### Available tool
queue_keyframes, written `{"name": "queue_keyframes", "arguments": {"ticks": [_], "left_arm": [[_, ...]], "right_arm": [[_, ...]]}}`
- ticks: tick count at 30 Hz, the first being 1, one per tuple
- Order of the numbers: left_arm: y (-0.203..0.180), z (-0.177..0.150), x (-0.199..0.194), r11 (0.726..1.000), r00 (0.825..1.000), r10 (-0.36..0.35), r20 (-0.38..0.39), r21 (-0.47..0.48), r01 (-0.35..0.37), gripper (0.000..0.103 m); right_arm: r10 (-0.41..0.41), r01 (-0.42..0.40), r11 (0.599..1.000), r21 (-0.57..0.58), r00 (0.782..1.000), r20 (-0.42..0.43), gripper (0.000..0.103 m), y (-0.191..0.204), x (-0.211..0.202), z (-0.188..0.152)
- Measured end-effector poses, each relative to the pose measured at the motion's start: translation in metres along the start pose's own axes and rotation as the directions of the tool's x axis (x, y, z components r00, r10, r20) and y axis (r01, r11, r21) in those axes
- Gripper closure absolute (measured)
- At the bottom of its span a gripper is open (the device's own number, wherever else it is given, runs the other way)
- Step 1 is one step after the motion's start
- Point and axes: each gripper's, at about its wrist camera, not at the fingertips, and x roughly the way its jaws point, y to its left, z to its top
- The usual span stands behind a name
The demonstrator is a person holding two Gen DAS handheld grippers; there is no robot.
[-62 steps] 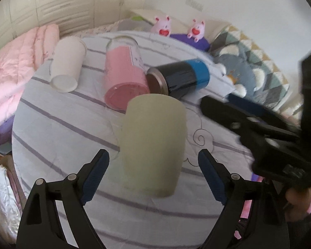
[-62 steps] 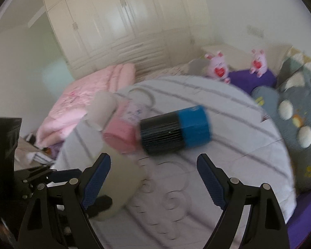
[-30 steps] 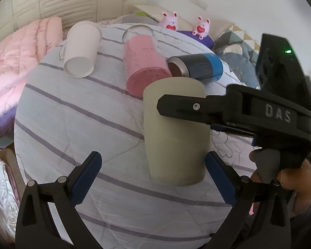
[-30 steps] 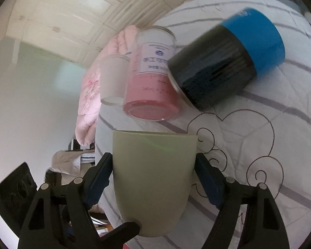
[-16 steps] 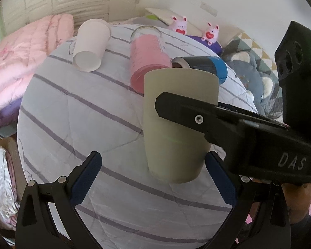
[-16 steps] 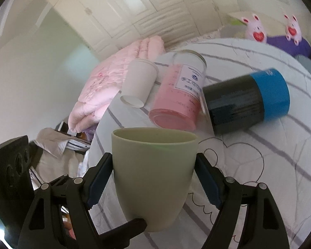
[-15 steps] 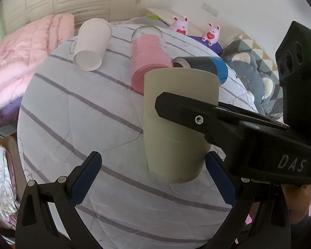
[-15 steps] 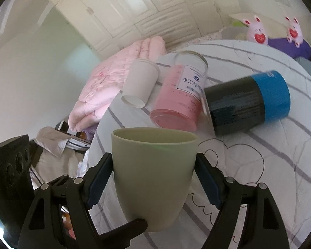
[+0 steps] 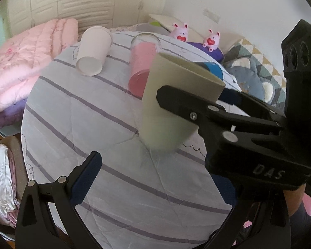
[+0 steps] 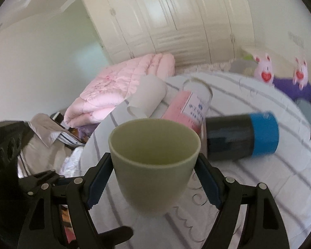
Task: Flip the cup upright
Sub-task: 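Lower the upright cup onto the table while the right tool steadies it, then open the left tool and withdraw it from the upright cup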
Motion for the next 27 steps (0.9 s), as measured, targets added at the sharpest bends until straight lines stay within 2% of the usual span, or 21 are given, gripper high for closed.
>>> {"name": "queue_keyframes", "arguments": {"ticks": [7,17,27], "left_arm": [[0.006,-0.009,-0.003,0.998,0.999,0.045,0.002,-0.033,-0.045,0.002],[0.006,-0.017,0.001,0.986,0.986,0.164,0.013,-0.039,-0.163,0.002],[0.003,-0.021,0.002,0.978,0.979,0.202,0.023,-0.051,-0.201,0.002]], "right_arm": [[-0.038,0.047,0.991,-0.128,0.997,0.071,0.023,0.008,-0.001,-0.003],[-0.044,0.061,0.977,-0.205,0.995,0.088,0.023,0.015,-0.001,-0.012],[-0.043,0.064,0.972,-0.227,0.994,0.097,0.023,0.017,-0.005,-0.016]]}}
